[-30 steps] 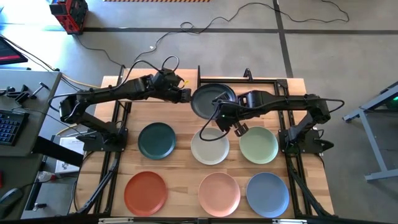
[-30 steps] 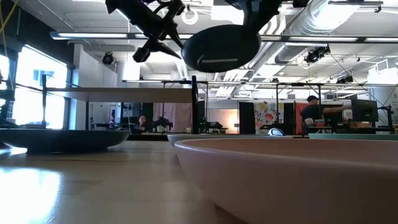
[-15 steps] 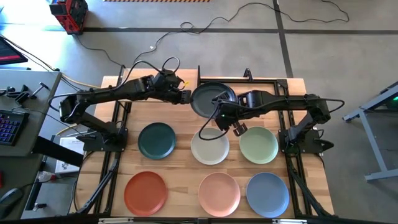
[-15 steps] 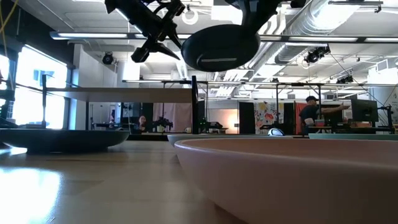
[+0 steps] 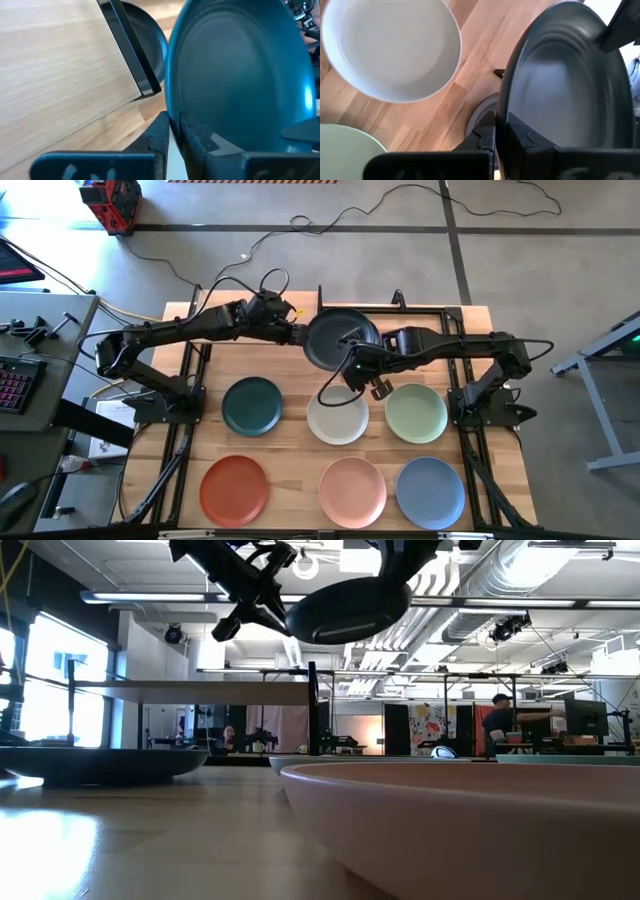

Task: Place and stack plates onto a shelf
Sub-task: Put the top dark blue plate on the shelf

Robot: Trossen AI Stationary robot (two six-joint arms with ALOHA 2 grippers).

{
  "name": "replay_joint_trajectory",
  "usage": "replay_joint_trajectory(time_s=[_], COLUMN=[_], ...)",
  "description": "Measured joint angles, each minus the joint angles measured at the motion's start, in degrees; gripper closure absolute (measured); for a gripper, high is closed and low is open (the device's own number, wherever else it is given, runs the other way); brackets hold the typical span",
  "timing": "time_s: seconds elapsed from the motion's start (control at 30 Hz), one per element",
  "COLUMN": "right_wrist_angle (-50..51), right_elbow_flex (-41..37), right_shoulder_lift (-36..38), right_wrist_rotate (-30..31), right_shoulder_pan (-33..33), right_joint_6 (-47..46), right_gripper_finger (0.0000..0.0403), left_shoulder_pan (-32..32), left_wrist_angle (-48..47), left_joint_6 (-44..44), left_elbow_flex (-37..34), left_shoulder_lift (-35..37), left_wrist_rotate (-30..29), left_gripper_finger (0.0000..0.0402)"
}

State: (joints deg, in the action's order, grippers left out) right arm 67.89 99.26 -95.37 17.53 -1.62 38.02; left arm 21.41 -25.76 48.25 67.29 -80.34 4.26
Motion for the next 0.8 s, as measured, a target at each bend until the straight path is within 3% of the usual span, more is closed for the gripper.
replay_joint_trajectory(time_s=[0.67,0.8], right_wrist_angle=[-0.19,0.44], right_elbow_flex=[-0.02,-0.02], right_shoulder_lift=[0.00,0.00], right_wrist_rotate=[3.00,3.11], right_shoulder_pan=[-0.36,0.13], right_joint_6=[-2.17,-4.59], right_gripper_finger=[0.0402,0.0383], left_shoulder_pan=[-0.04,-0.04], left_wrist_angle=[0.31,0.16], left_joint_6=[-1.07,-1.25], left_elbow_flex=[0.00,0.00], left_shoulder_lift=[0.00,0.00], left_wrist_rotate=[-2.00,-2.06], left_gripper_finger=[0.0400,0.0400])
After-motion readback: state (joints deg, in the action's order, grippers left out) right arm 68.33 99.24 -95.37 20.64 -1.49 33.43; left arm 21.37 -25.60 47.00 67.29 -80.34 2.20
